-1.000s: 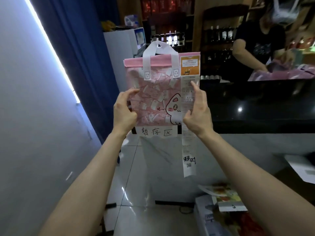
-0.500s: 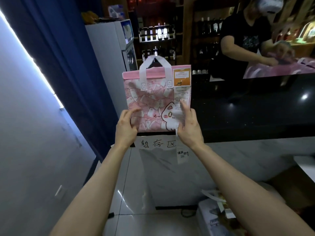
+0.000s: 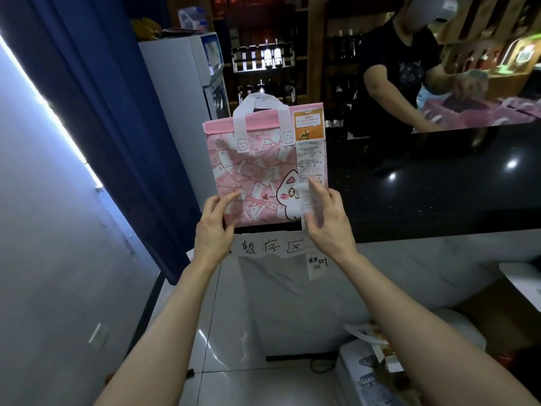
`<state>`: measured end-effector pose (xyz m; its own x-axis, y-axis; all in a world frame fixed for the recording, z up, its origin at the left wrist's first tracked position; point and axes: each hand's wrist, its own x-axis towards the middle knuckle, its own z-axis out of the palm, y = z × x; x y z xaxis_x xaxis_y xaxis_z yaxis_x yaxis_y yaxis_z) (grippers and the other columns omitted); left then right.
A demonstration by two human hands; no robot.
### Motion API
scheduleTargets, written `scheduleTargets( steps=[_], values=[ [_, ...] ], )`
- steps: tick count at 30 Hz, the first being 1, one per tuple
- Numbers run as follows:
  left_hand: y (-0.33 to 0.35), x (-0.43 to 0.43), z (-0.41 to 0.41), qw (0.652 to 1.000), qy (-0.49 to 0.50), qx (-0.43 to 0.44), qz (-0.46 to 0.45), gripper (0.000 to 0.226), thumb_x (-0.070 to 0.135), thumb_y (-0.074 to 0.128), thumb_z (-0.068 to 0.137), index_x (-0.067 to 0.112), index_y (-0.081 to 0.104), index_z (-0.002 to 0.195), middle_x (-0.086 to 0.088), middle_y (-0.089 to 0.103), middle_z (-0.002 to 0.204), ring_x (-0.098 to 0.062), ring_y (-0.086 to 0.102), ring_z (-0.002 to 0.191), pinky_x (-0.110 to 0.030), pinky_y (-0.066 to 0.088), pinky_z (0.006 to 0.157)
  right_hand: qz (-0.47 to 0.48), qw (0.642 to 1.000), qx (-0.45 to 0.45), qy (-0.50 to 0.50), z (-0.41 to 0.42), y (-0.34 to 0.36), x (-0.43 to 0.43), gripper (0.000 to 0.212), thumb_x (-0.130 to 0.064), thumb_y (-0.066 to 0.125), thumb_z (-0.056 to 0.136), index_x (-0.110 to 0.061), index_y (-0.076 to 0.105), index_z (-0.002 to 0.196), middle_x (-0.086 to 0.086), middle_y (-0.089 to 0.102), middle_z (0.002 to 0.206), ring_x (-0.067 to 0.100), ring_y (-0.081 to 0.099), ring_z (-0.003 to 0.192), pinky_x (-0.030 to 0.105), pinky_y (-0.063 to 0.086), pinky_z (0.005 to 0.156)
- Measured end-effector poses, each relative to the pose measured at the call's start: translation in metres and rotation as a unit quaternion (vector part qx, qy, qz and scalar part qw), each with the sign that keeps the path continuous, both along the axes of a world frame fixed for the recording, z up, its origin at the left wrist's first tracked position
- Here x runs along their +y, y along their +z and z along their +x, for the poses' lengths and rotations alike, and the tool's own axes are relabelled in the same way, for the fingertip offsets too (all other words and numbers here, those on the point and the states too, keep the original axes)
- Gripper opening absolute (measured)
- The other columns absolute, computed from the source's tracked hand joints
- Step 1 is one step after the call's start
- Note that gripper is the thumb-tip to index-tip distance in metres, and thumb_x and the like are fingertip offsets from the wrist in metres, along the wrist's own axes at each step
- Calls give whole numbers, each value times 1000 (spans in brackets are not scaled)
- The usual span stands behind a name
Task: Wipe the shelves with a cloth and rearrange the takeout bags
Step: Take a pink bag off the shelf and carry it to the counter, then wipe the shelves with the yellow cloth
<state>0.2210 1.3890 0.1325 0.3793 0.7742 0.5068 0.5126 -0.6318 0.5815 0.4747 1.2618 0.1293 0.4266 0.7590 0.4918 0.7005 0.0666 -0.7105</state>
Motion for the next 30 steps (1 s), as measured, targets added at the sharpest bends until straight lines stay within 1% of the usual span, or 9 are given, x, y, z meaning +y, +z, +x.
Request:
scheduleTargets(
  steps=[3, 6, 8, 11, 14, 19, 22, 25, 30],
  values=[
    [2, -4, -3, 1000, 8, -10, 6, 63, 17, 76, 99, 48, 54, 149, 15, 48, 134, -3, 58, 108, -36, 59, 99, 1, 1000, -11, -10, 1, -1, -11, 82, -25, 70, 97, -55, 27, 160, -8, 40, 144, 6, 59, 108, 14, 53, 81],
    [2, -7, -9, 1000, 14, -16, 1, 64, 15, 75, 99, 48, 54, 150, 14, 47, 138, -10, 63, 109, -42, 61, 102, 5, 1000, -18, -21, 3, -4, -29, 76, -32, 72, 96, -51, 32, 159, -10, 38, 146, 1, 57, 104, 9, 47, 79],
    [0, -11, -15, 1000, 22, -19, -5, 64, 17, 75, 100, 48, 52, 150, 15, 47, 139, -8, 65, 111, -43, 61, 103, 6, 999, -34, -32, 4, -4, -44, 74, -34, 73, 96, -45, 36, 159, -9, 38, 149, -2, 51, 116, 8, 44, 84],
    [-6, -21, -28, 999, 48, -14, -11, 56, 22, 74, 100, 46, 54, 147, 18, 50, 138, -5, 64, 121, -43, 61, 104, 25, 997, -63, -44, 4, -1, -66, 70, -37, 74, 95, -36, 41, 158, -7, 39, 151, 3, 49, 129, 15, 48, 94],
    [-11, -39, -47, 997, 73, 16, -24, 45, 26, 71, 101, 44, 57, 140, 20, 55, 134, -3, 66, 116, -44, 63, 99, 45, 994, -95, -20, -2, 4, -81, 66, -36, 74, 95, -24, 47, 154, -3, 42, 152, 12, 50, 137, 35, 54, 107],
    [-22, -97, -93, 973, 144, 165, -78, 46, 37, 69, 101, 43, 53, 144, 12, 60, 136, -9, 66, 113, -44, 61, 96, 1, 981, -139, 138, -39, 0, -86, 55, -36, 71, 97, -22, 54, 148, -9, 48, 147, 13, 52, 135, 41, 50, 113],
    [-34, -159, -123, 948, 210, 202, -127, 47, 41, 70, 100, 41, 55, 144, 11, 64, 133, -14, 68, 114, -45, 59, 97, -123, 941, -175, 263, -66, -13, -90, 58, -41, 68, 98, -25, 50, 152, -10, 46, 149, 14, 54, 133, 38, 49, 111],
    [-54, -240, -149, 925, 272, 193, -183, 48, 41, 72, 97, 41, 58, 143, 14, 68, 133, -11, 70, 114, -42, 58, 98, -246, 866, -218, 376, -90, -37, -107, 66, -49, 64, 99, -29, 41, 158, -7, 42, 157, 20, 52, 138, 39, 47, 113],
    [-96, -391, -179, 868, 354, 154, -313, 52, 37, 76, 97, 37, 58, 146, 4, 69, 138, -18, 69, 119, -45, 58, 103, -293, 774, -262, 496, -141, -74, -161, 68, -54, 62, 100, -31, 39, 160, -3, 43, 160, 20, 54, 137, 39, 50, 111]
  ],
)
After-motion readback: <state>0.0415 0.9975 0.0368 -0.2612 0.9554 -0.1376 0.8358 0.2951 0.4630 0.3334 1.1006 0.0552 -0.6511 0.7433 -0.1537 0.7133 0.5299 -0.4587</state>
